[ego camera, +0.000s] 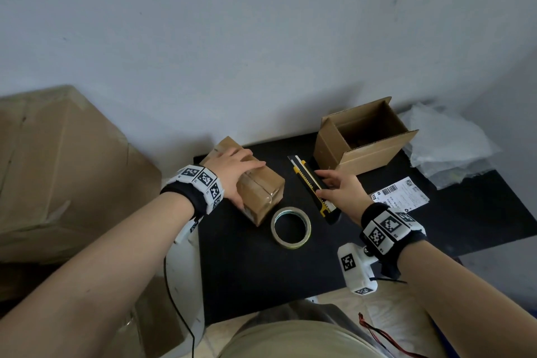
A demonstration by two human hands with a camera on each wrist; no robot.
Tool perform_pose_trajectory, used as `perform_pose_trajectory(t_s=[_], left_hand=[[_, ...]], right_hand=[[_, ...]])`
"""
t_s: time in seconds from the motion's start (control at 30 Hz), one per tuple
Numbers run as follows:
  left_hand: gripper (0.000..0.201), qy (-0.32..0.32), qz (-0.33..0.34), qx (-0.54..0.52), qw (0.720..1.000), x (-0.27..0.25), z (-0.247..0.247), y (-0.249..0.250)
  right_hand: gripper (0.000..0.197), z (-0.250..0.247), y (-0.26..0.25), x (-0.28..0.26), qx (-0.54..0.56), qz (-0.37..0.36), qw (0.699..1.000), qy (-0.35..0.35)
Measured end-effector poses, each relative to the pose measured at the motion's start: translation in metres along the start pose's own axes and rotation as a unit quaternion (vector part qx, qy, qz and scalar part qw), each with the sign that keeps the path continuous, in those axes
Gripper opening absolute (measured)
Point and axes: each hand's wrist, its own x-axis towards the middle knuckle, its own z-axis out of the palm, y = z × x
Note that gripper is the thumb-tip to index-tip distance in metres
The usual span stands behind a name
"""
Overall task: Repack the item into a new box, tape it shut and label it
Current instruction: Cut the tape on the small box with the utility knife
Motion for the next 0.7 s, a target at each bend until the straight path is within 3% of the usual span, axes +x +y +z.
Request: perform_pose_trajectory(t_s=[0.2,0.37,0.5,0.7], left_hand=[[0.106,0.033,-0.043,0.01,0.999,-0.001,0.004,-0.008],[0.107,0.038,-0.112,-0.062,0.991,-0.006,0.015,-0.008],[0.108,0.026,-0.107,-0.09,0.99,-0.012,0.018,-0.012],[0.103,0.116,-0.139,-0.095,0.979,-0.012,0.023,-0.012]], right_hand=[[0.055,-0.002,0.0,-0.001,0.001,-0.008,1.0,-0.007],[0.053,-0.002,-0.002,0.001,0.006,-0.019,0.999,-0.031],[0.051,0.0,-0.004,0.0,-0.003,-0.024,0.998,-0.061],[0.05,0.007,-0.011,0.003,-0.009,-0.044,0.997,-0.069]])
